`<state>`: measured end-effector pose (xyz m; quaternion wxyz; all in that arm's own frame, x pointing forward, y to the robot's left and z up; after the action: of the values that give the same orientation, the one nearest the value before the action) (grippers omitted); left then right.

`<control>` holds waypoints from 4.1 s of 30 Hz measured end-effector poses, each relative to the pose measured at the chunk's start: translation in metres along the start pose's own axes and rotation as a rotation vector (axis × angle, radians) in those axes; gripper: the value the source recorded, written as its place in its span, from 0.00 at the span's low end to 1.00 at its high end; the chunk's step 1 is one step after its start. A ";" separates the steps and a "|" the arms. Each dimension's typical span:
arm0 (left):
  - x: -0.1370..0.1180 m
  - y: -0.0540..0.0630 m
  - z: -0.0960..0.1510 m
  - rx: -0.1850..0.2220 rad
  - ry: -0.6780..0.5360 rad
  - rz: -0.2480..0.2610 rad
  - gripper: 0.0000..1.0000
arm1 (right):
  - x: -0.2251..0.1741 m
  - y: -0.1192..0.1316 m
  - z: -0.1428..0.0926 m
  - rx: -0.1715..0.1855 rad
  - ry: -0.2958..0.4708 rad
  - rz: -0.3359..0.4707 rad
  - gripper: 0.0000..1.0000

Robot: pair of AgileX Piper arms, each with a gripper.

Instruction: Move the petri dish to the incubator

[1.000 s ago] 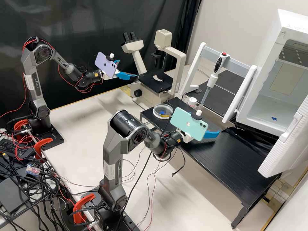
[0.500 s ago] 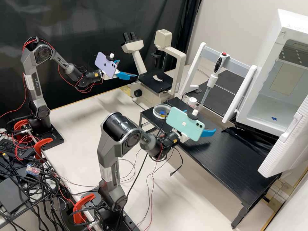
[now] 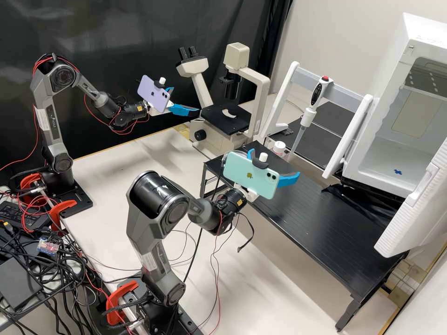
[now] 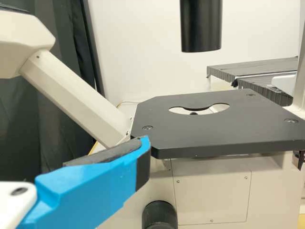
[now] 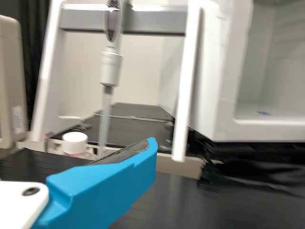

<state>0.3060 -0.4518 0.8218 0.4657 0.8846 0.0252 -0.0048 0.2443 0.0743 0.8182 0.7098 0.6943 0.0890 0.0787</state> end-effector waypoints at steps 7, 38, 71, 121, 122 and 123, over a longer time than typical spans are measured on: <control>0.000 0.000 0.000 0.000 0.000 0.000 1.00 | -0.001 -0.015 -0.017 -0.022 0.086 -0.056 1.00; 0.000 0.000 0.000 0.000 0.000 0.000 1.00 | 0.022 -0.080 -0.019 -0.064 0.088 -0.322 1.00; 0.000 0.000 0.000 0.000 0.000 0.000 1.00 | 0.032 -0.081 -0.010 0.004 0.085 -0.349 0.00; 0.000 0.000 0.000 0.000 0.000 0.000 1.00 | 0.033 0.059 0.073 0.117 -0.177 0.074 0.00; 0.000 0.000 0.000 0.000 0.000 0.000 1.00 | 0.035 0.065 0.074 0.116 -0.178 0.094 0.00; 0.000 0.000 0.000 0.000 0.000 0.000 1.00 | 0.036 0.069 0.073 0.115 -0.174 0.101 0.00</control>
<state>0.3060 -0.4518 0.8218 0.4657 0.8846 0.0252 -0.0048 0.2978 0.0132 0.8876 0.6689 0.7417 -0.0036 0.0488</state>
